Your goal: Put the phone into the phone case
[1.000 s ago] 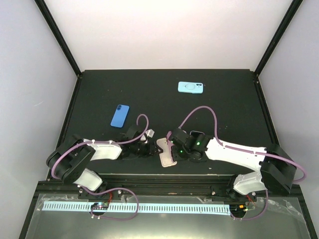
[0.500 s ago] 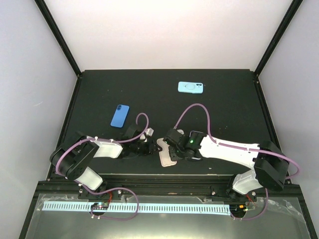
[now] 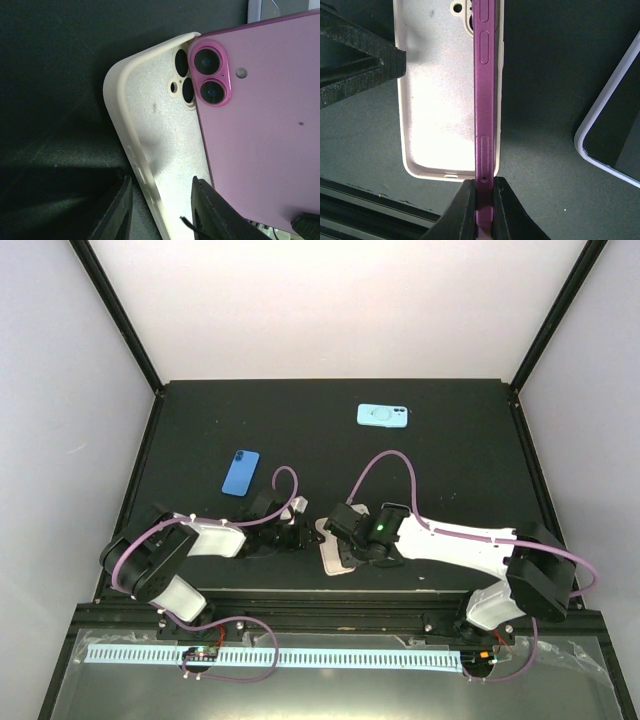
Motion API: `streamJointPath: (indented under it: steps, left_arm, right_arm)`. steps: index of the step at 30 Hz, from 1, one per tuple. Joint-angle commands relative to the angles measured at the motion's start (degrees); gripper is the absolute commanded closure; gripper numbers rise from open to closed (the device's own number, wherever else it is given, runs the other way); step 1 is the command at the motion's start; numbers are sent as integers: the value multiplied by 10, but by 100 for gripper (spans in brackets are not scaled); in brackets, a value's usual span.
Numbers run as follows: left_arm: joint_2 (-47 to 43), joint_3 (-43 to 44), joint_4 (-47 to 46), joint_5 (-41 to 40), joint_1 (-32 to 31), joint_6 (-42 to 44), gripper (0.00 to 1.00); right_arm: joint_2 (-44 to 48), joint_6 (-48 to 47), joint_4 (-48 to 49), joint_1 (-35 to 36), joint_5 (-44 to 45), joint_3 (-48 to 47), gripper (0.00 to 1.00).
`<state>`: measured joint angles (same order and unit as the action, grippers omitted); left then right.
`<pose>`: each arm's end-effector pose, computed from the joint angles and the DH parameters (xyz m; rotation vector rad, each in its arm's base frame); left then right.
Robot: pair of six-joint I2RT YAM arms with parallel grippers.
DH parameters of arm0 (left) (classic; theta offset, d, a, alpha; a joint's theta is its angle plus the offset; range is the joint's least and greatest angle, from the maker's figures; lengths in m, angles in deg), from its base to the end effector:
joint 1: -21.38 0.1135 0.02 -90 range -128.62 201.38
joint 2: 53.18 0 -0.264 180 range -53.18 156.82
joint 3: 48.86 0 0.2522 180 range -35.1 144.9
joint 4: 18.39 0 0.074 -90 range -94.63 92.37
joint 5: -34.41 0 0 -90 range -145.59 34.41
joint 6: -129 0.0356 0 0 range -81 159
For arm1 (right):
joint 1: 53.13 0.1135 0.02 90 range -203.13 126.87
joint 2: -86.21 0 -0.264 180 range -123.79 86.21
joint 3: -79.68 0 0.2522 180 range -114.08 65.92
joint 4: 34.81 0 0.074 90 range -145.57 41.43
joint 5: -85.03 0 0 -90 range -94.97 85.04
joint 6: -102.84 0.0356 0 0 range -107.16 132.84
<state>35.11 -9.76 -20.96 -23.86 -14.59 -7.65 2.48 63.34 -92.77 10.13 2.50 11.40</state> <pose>0.1902 -0.1612 0.1107 0.0515 2.6595 -1.2582 0.1236 0.2350 0.2040 -0.2912 2.8500 0.2476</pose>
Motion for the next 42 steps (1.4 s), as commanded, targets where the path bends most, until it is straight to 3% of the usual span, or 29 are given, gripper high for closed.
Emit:
streamJointPath:
  steps: [1, 3, 9, 35, 42]
  left_arm:
    - [-1, 3, -4, -3, 4, 12, 65]
    - [1, 4, -5, -3, 3, 11, 65]
    - [-14, 2, 5, -6, 5, 12, 65]
    - [-77, -5, 76, -30, 40, 35, 65]
    - [-92, -8, 87, -33, 41, 31, 62]
  right_arm:
    - [-15, 13, -13, 6, 31, -14, 89]
    - [-24, 8, -9, 7, 32, -19, 82]
    - [-27, -1, 27, 13, 21, -22, 74]
    - [-79, -10, 140, 13, 10, -6, 73]
    - [-66, -23, 154, 13, 6, 6, 65]
